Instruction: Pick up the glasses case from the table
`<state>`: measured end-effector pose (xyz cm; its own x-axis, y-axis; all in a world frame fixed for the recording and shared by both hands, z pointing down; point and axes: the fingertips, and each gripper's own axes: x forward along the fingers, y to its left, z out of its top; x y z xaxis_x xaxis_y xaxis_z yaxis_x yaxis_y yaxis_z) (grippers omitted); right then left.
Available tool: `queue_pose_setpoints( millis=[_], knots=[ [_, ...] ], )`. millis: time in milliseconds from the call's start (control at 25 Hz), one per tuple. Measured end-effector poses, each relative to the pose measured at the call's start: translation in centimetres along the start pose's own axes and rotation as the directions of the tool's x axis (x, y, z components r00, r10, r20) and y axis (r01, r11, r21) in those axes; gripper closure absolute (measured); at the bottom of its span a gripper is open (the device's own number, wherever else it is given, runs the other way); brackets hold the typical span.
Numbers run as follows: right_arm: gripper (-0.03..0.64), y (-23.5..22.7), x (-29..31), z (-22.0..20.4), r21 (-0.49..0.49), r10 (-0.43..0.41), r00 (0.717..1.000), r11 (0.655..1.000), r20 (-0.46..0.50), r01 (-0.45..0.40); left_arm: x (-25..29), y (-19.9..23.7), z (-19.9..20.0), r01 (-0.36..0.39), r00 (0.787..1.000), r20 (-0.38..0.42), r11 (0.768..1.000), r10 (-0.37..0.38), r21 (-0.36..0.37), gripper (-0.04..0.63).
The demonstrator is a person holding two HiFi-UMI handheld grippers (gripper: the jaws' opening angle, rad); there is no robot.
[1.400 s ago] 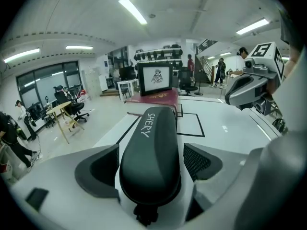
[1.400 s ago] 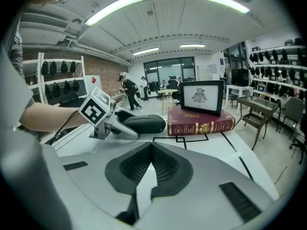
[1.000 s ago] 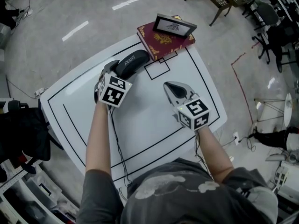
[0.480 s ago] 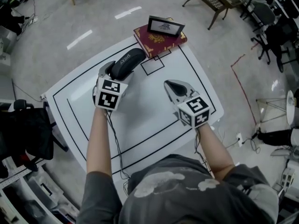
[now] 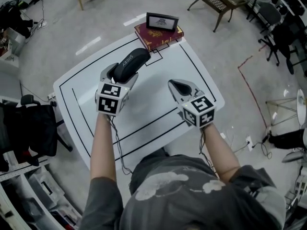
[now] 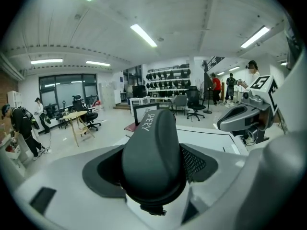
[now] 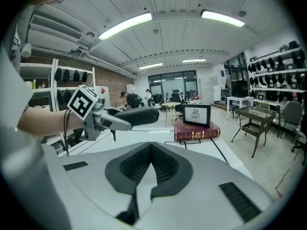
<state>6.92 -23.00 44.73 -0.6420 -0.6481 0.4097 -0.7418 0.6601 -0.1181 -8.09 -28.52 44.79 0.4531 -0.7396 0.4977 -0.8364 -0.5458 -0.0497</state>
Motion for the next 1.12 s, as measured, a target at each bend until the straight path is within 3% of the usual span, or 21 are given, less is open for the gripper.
queue_pose_setpoints(
  millis=[600,960,1120],
  knots=[
    [0.617,4.8,-10.9,-2.0,-0.024,0.017,0.996,1.0,0.085,-0.015,-10.4,-10.9,-1.3,-0.035,0.999,0.04,0.999,0.035,0.013,0.259],
    [0.618,8.5,-18.5,-4.6,-0.012,0.021,0.991,1.0,0.13,-0.02,-18.0,-17.6,-4.4,-0.073,0.996,0.049,0.997,0.073,-0.02,0.259],
    [0.617,10.7,-20.8,-6.1,-0.06,0.039,0.993,0.998,0.115,-0.032,-20.9,-20.3,-6.7,-0.092,0.995,0.039,0.995,0.093,-0.043,0.259]
  ],
)
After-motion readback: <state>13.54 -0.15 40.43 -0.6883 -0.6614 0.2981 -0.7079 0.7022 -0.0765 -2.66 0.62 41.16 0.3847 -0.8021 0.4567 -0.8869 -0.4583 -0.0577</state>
